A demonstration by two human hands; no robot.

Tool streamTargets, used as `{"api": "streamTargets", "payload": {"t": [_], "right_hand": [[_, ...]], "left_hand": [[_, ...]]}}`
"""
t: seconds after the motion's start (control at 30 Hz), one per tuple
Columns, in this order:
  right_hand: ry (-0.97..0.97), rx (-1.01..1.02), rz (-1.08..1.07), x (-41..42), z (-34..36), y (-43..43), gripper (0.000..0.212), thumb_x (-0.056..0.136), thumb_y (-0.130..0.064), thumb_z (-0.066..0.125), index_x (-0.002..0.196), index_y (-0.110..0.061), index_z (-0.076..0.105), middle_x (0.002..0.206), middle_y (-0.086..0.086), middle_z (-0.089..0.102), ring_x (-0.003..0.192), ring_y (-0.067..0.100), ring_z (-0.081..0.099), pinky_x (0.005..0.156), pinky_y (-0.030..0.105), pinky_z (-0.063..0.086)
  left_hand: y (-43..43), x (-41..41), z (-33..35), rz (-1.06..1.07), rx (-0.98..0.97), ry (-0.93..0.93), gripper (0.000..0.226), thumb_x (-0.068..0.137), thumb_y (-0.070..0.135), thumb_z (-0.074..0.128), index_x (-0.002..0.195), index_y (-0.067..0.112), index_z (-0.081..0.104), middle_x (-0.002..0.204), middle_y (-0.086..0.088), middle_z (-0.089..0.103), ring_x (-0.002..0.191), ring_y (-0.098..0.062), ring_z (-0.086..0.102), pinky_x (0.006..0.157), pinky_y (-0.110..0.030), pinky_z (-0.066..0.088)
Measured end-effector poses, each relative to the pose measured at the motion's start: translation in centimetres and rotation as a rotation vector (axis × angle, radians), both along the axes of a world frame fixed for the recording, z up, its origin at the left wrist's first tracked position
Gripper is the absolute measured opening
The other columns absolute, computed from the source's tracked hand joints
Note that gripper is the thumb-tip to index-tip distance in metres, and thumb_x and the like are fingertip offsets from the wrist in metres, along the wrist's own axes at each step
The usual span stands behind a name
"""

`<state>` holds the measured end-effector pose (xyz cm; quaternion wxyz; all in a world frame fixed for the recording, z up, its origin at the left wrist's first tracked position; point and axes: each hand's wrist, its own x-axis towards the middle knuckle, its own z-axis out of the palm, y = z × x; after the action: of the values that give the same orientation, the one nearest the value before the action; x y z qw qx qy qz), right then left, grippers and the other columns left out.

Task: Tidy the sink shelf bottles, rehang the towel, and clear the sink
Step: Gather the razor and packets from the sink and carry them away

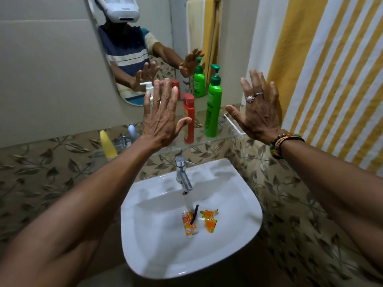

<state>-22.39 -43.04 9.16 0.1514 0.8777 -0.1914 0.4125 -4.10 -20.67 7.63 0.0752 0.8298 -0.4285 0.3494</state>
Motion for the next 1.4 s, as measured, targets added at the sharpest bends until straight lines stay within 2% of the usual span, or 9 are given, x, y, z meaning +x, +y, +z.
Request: {"api": "streamTargets", "payload": {"t": [0.2,0.47,0.63,0.87,1.0,1.13,1.4], "right_hand": [[0.021,0.077,0.144,2.1,-1.0,1.8,0.082,0.097,-0.067,0.030,0.156,-0.010,0.023,0.166,0.016,0.008,0.153,0.030,0.006,0.121,0.053,0.005],[-0.010,0.088,0.322,5.5,-2.7,5.3,0.080,0.098,-0.065,0.034,0.155,-0.008,0.025,0.165,0.019,0.011,0.153,0.034,0.010,0.120,0.057,0.006],[-0.031,0.057,0.377,6.7,-2.8,6.7,0.079,0.100,-0.064,0.034,0.155,-0.008,0.024,0.164,0.021,0.011,0.152,0.035,0.009,0.120,0.058,0.009],[-0.035,0.072,0.336,5.0,-2.0,6.6,0.078,0.099,-0.063,0.035,0.154,-0.009,0.026,0.164,0.020,0.012,0.152,0.034,0.011,0.120,0.057,0.010],[0.026,0.100,0.278,2.6,-2.2,5.6,0.081,0.098,-0.066,0.031,0.155,-0.009,0.027,0.165,0.018,0.011,0.153,0.032,0.010,0.122,0.054,0.008],[0.116,0.106,0.203,0.3,-4.3,4.8,0.082,0.098,-0.069,0.025,0.157,-0.012,0.023,0.165,0.017,0.012,0.153,0.031,0.010,0.122,0.052,0.007],[0.212,0.114,0.152,-2.1,-8.4,4.4,0.081,0.098,-0.067,0.023,0.155,-0.010,0.027,0.165,0.017,0.012,0.153,0.032,0.011,0.122,0.051,0.008]], "left_hand": [[3.5,0.6,0.4,0.107,0.013,0.015,0.093,0.093,0.073,0.026,0.158,0.008,0.010,0.164,-0.020,0.002,0.151,-0.039,0.000,0.121,-0.055,0.003],[9.4,0.7,-0.2,0.252,0.040,0.016,0.090,0.094,0.070,0.029,0.157,0.009,0.010,0.164,-0.021,0.006,0.151,-0.039,0.003,0.121,-0.054,0.003],[11.3,0.5,0.1,0.329,0.059,0.025,0.095,0.091,0.076,0.021,0.157,0.009,0.009,0.164,-0.021,0.005,0.151,-0.038,0.002,0.121,-0.054,0.001],[10.0,-1.0,0.5,0.289,0.043,0.024,0.094,0.092,0.075,0.024,0.157,0.009,0.009,0.164,-0.022,0.004,0.151,-0.039,0.001,0.121,-0.054,0.002],[8.0,-2.2,-0.7,0.186,0.050,0.027,0.093,0.092,0.074,0.022,0.158,0.010,0.008,0.164,-0.021,0.003,0.151,-0.039,0.001,0.121,-0.055,0.002],[6.5,-3.6,-3.5,0.094,0.054,0.071,0.092,0.093,0.075,0.024,0.157,0.011,0.007,0.164,-0.021,0.004,0.151,-0.041,0.002,0.120,-0.055,0.000],[6.0,-5.9,-7.4,0.080,0.152,0.111,0.095,0.092,0.076,0.016,0.158,0.008,0.007,0.163,-0.023,0.003,0.150,-0.043,0.002,0.120,-0.059,0.007]]}}
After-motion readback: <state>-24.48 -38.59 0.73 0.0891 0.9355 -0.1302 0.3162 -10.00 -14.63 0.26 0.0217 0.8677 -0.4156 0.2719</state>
